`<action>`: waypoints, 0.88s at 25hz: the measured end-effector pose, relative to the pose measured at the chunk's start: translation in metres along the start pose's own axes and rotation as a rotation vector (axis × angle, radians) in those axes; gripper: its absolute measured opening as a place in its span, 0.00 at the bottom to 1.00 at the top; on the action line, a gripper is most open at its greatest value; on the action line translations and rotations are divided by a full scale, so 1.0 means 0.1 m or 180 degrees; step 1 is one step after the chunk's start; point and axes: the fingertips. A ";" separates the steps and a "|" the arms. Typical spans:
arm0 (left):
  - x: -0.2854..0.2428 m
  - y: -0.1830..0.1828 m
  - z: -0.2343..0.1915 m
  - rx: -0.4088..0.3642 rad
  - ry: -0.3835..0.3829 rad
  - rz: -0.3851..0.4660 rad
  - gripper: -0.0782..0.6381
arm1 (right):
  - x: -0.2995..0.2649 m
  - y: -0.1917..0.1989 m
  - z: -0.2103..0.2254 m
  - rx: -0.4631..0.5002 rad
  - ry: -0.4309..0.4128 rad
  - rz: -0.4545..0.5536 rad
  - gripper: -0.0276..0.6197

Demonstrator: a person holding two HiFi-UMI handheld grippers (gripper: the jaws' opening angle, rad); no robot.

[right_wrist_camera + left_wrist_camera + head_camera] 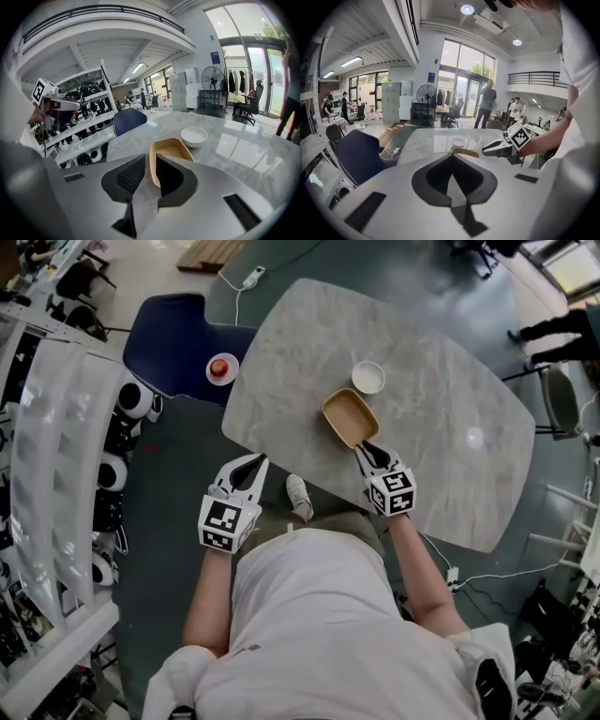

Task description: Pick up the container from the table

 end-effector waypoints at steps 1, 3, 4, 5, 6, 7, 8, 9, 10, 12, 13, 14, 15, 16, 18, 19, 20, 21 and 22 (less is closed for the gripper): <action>0.01 0.02 -0.03 0.0019 -0.0010 -0.0004 0.11 | -0.08 0.03 -0.01 0.0031 -0.0007 -0.0053 0.18; 0.03 0.07 -0.10 0.0063 -0.0033 -0.0004 0.11 | -0.21 0.09 -0.04 0.0088 -0.0037 -0.0157 0.20; 0.05 0.10 -0.12 0.0087 -0.0048 -0.0011 0.11 | -0.27 0.12 -0.05 0.0115 -0.0052 -0.0209 0.22; 0.06 0.13 -0.15 0.0106 -0.0065 -0.0024 0.11 | -0.33 0.15 -0.05 0.0147 -0.0062 -0.0260 0.23; 0.07 0.16 -0.17 0.0122 -0.0083 -0.0039 0.11 | -0.38 0.18 -0.05 0.0182 -0.0067 -0.0309 0.24; 0.08 0.20 -0.20 0.0135 -0.0102 -0.0054 0.11 | -0.43 0.21 -0.05 0.0213 -0.0066 -0.0352 0.25; 0.09 0.24 -0.23 0.0148 -0.0123 -0.0065 0.11 | -0.48 0.23 -0.05 0.0237 -0.0060 -0.0388 0.27; 0.11 0.27 -0.26 0.0165 -0.0144 -0.0072 0.11 | -0.53 0.24 -0.05 0.0257 -0.0050 -0.0423 0.27; 0.13 0.31 -0.29 0.0188 -0.0167 -0.0077 0.11 | -0.58 0.26 -0.05 0.0278 -0.0036 -0.0462 0.27; 0.16 0.36 -0.35 0.0239 -0.0215 -0.0080 0.11 | -0.68 0.29 -0.04 0.0347 -0.0002 -0.0550 0.29; 0.18 0.37 -0.37 0.0260 -0.0236 -0.0081 0.11 | -0.72 0.31 -0.04 0.0389 0.0017 -0.0594 0.29; 0.19 0.38 -0.39 0.0277 -0.0255 -0.0087 0.11 | -0.76 0.33 -0.03 0.0428 0.0034 -0.0638 0.29; 0.21 0.41 -0.40 0.0294 -0.0269 -0.0097 0.11 | -0.80 0.35 -0.02 0.0455 0.0047 -0.0682 0.29; 0.22 0.43 -0.40 0.0312 -0.0282 -0.0106 0.11 | -0.83 0.36 -0.01 0.0470 0.0056 -0.0724 0.28; 0.26 0.47 -0.41 0.0346 -0.0310 -0.0121 0.11 | -0.90 0.40 0.00 0.0468 0.0068 -0.0812 0.26; 0.27 0.49 -0.42 0.0361 -0.0322 -0.0129 0.11 | -0.93 0.42 0.01 0.0466 0.0075 -0.0861 0.26; 0.28 0.50 -0.42 0.0374 -0.0335 -0.0135 0.11 | -0.95 0.44 0.02 0.0471 0.0083 -0.0910 0.25; 0.29 0.51 -0.42 0.0386 -0.0348 -0.0140 0.11 | -0.97 0.46 0.02 0.0481 0.0093 -0.0955 0.24; 0.29 0.52 -0.41 0.0396 -0.0362 -0.0146 0.11 | -0.99 0.47 0.03 0.0493 0.0098 -0.0987 0.22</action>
Point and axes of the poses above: the fingertips, and each gripper's own axes: x backward along the fingers, z to its right, y out of its underside, and after that the axes turned 7 degrees about -z, right-handed
